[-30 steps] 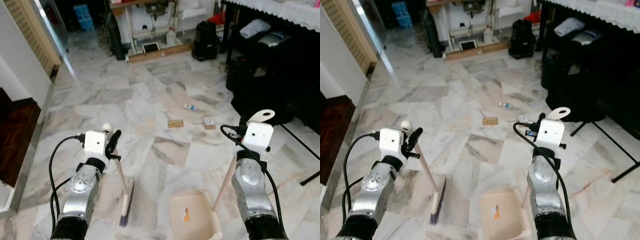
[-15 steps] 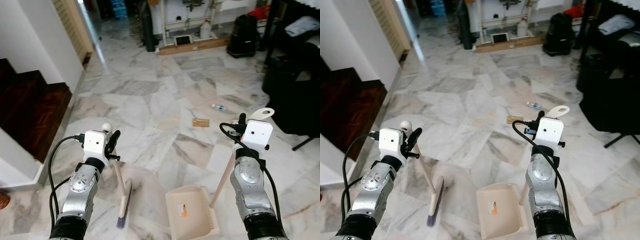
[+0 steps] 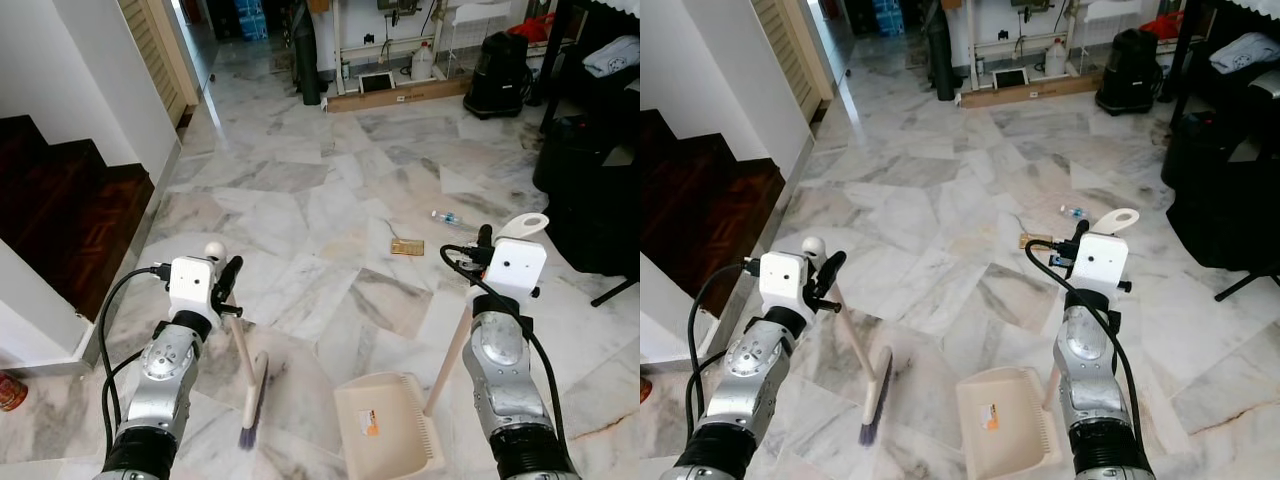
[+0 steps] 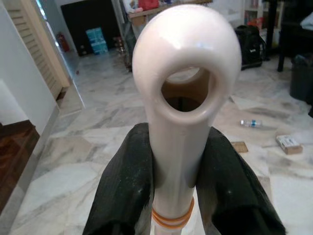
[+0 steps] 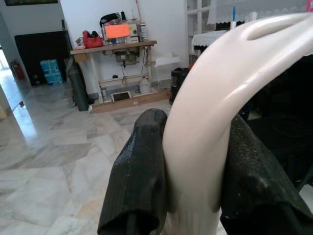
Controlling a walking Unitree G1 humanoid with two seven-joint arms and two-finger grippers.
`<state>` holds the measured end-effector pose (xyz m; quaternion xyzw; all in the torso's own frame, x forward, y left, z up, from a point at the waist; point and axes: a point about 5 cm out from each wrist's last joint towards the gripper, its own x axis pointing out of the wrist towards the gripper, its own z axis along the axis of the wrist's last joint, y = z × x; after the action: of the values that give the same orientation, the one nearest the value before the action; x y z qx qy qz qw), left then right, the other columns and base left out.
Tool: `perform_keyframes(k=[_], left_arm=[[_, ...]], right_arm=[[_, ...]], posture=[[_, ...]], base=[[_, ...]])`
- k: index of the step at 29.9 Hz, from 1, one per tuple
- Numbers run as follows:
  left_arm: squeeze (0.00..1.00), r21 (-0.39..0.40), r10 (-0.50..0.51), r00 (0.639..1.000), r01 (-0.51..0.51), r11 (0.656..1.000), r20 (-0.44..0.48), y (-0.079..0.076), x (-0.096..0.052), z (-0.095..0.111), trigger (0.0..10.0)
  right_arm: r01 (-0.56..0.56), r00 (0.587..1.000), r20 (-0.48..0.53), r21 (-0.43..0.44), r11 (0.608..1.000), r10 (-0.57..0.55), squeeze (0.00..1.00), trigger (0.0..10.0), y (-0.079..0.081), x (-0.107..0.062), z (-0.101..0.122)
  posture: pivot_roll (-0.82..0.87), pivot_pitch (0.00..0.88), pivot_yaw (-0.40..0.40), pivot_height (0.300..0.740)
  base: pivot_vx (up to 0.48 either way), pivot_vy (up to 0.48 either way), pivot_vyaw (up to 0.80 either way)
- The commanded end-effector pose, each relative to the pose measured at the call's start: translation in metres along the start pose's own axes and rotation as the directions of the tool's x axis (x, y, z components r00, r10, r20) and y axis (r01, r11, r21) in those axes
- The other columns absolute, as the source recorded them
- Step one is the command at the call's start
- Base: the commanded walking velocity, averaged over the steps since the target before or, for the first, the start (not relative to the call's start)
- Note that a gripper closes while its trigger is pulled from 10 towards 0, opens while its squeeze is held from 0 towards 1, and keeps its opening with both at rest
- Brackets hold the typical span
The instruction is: Sweep floor
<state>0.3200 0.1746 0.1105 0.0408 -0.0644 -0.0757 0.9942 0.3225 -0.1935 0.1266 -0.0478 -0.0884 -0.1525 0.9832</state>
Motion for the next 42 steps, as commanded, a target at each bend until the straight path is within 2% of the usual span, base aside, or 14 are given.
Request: perform_keyframes(k=[1,9,13,26,31,42], left_arm=[[0.00,0.010,0.044,0.998,-0.044,0.999,0.053,0.008,0.002,0.010,10.0],[0.00,0.011,0.080,0.996,-0.081,0.997,0.046,0.012,-0.008,0.005,10.0],[0.00,0.008,0.085,0.995,-0.086,0.996,0.046,0.010,-0.008,0.004,10.0],[0.00,0.001,0.102,0.994,-0.102,0.995,0.043,0.009,-0.009,0.004,10.0],[0.00,0.000,0.105,0.994,-0.105,0.994,0.044,0.009,-0.009,0.004,10.0],[0.00,0.002,0.111,0.993,-0.111,0.994,0.041,0.010,-0.009,0.004,10.0]], right_arm=[[-0.029,0.999,0.018,0.037,0.999,0.028,0.00,10.0,0.007,0.002,0.005],[-0.067,0.998,0.008,0.028,0.997,0.067,0.00,10.0,0.008,-0.001,0.002],[-0.070,0.998,0.003,0.025,0.997,0.070,0.00,10.0,0.006,-0.001,0.001],[-0.074,0.997,-0.004,0.031,0.997,0.074,0.00,10.0,0.003,0.001,0.002],[-0.077,0.997,-0.007,0.034,0.996,0.078,0.00,10.0,0.003,0.001,0.001],[-0.089,0.996,0.008,0.027,0.996,0.089,0.00,10.0,0.006,0.002,0.004]], posture=[[-0.19,0.000,0.097,0.740],[-0.17,0.000,0.052,0.740],[-0.16,0.000,0.042,0.740],[-0.17,0.000,0.024,0.740],[-0.16,0.000,0.023,0.740],[-0.16,0.000,0.017,0.740]], base=[[0.000,0.000,0.00],[0.000,0.000,0.00],[0.000,0.000,0.00],[0.353,0.000,0.00],[0.371,0.000,-0.75],[0.371,0.000,0.00]])
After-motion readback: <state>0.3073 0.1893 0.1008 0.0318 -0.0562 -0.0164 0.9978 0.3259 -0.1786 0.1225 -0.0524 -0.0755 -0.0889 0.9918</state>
